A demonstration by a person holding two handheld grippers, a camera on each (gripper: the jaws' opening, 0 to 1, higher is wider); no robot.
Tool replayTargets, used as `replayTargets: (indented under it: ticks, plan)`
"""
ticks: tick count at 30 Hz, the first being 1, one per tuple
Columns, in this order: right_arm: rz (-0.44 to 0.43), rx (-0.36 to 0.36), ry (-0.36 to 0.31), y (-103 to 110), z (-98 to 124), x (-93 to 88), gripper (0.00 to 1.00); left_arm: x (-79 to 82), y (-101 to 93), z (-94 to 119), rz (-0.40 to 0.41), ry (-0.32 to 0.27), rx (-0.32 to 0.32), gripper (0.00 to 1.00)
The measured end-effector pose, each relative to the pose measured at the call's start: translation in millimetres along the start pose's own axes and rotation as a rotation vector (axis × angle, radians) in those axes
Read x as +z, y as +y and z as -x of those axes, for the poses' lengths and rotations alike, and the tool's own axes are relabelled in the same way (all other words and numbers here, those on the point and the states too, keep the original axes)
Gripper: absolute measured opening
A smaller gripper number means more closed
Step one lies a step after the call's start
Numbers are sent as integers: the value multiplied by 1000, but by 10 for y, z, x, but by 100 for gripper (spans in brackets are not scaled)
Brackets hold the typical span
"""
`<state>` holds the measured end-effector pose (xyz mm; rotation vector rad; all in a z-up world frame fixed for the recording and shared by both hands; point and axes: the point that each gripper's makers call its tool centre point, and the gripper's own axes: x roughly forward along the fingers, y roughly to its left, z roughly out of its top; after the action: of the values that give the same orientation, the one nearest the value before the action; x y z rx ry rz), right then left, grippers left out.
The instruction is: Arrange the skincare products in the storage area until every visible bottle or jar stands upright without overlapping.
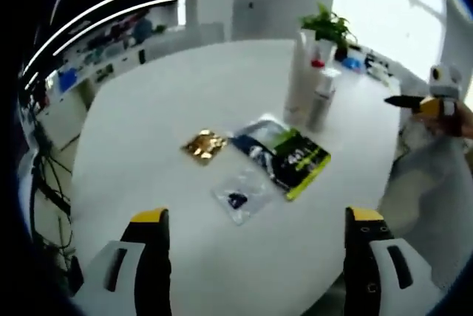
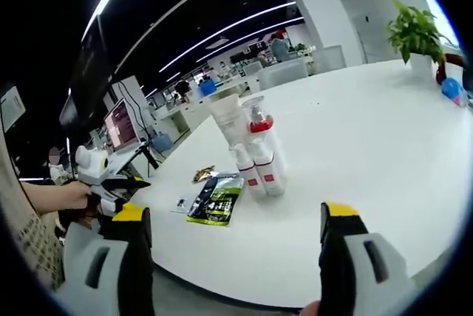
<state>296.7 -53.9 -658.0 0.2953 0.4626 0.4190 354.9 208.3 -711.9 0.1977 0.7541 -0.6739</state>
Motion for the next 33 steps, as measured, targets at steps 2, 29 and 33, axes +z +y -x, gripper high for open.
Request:
replayTargets:
  ticks: [2, 29, 33]
  plan:
    - [-2, -1, 1, -11, -1, -3, 95, 28, 28, -39, -13, 7, -4, 96]
    - [-33, -37, -6, -98, 10, -4, 94, 411, 469, -793, -216, 135, -62, 90]
    - [-35, -39, -6, -101, 11, -4, 94, 439, 528, -890, -255, 147, -70, 86]
